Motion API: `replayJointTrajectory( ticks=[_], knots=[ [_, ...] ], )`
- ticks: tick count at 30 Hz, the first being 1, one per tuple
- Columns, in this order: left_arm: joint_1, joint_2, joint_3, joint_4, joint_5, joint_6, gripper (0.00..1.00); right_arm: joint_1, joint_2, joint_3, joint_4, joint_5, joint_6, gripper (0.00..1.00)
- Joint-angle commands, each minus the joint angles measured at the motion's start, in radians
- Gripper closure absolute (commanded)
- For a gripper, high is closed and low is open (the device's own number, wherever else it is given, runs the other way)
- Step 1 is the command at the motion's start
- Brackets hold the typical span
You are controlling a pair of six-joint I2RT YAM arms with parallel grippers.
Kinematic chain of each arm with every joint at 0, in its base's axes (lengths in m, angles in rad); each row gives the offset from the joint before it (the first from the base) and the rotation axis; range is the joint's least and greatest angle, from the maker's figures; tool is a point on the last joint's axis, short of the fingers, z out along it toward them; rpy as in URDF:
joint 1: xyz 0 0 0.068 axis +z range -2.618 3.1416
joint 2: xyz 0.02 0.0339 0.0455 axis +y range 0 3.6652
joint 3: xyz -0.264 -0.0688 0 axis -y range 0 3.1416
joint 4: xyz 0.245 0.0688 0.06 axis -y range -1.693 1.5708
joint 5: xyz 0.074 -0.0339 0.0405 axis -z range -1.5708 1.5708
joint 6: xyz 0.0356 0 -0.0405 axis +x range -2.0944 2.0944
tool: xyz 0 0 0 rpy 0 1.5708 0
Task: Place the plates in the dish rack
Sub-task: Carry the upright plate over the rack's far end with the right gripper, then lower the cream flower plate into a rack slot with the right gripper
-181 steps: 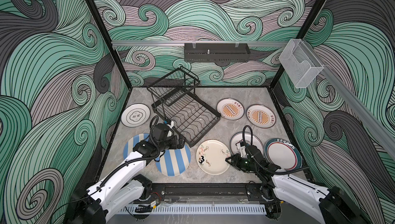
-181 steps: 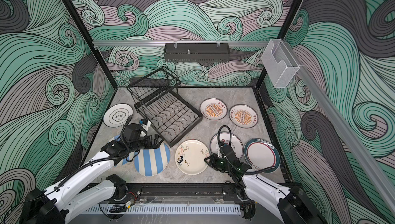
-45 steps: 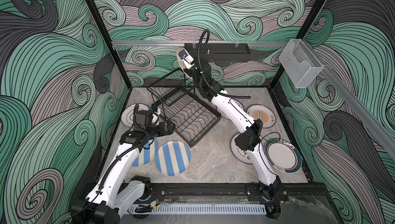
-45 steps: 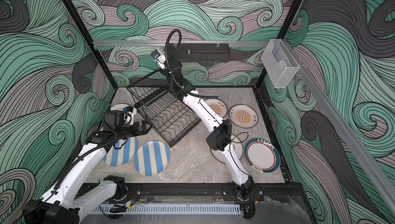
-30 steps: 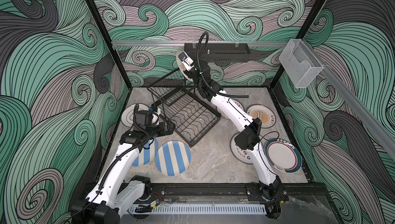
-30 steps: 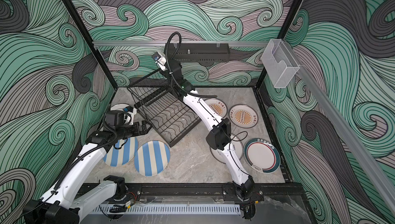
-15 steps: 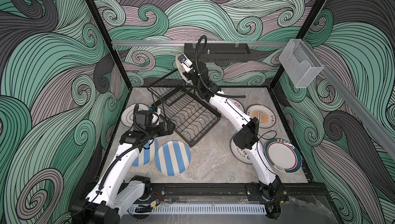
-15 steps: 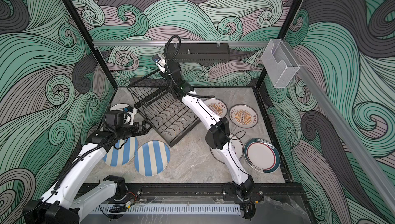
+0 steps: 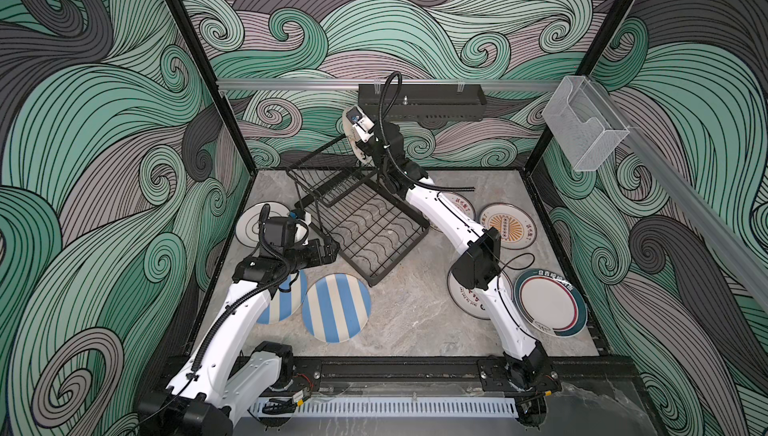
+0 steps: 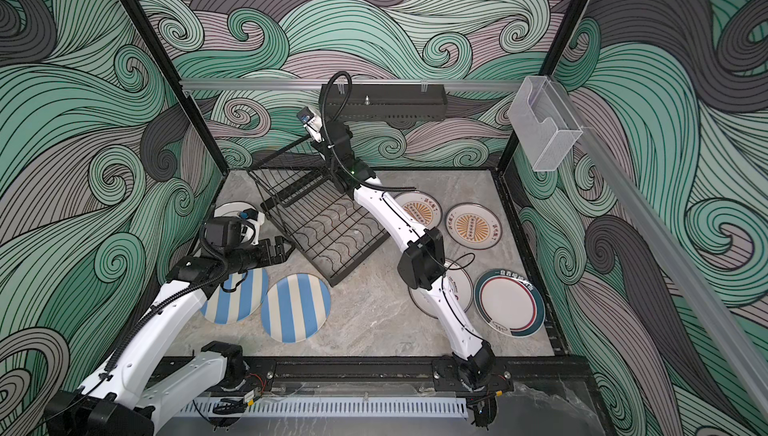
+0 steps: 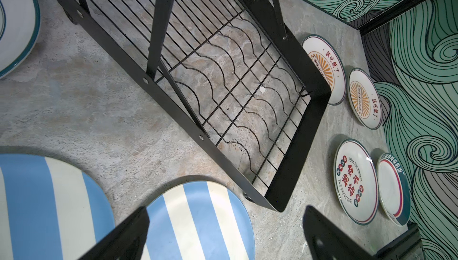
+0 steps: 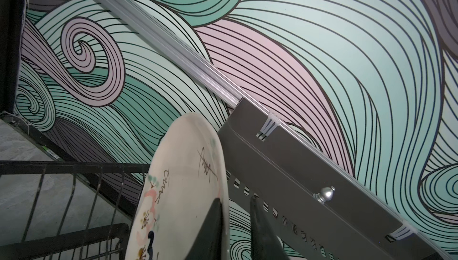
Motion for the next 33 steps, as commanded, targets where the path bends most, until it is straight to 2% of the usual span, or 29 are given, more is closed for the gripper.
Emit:
replayJointTrajectory(
  ticks=[1,13,20,24,33],
  knots=[
    [0.003,-0.025,-0.008,-0.018,-0.031,-0.024,0.01,-0.02,-0.034,0.02,0.043,0.036,0.0,0.66],
    [0.002,-0.062,-0.027,-0.021,-0.066,-0.061,0.01,-0.02,-0.126,0.016,-0.079,-0.024,0.066,0.4],
    [0.003,-0.082,-0.03,-0.023,-0.066,-0.06,0.01,-0.066,-0.195,-0.003,-0.318,-0.272,0.237,0.24],
    [0.003,-0.085,-0.034,-0.027,-0.064,-0.059,0.01,-0.098,-0.188,-0.001,-0.402,-0.367,0.294,0.21],
    [0.003,-0.081,-0.033,-0.028,-0.067,-0.058,0.01,-0.105,-0.163,-0.041,-0.435,-0.471,0.273,0.2]
  ],
)
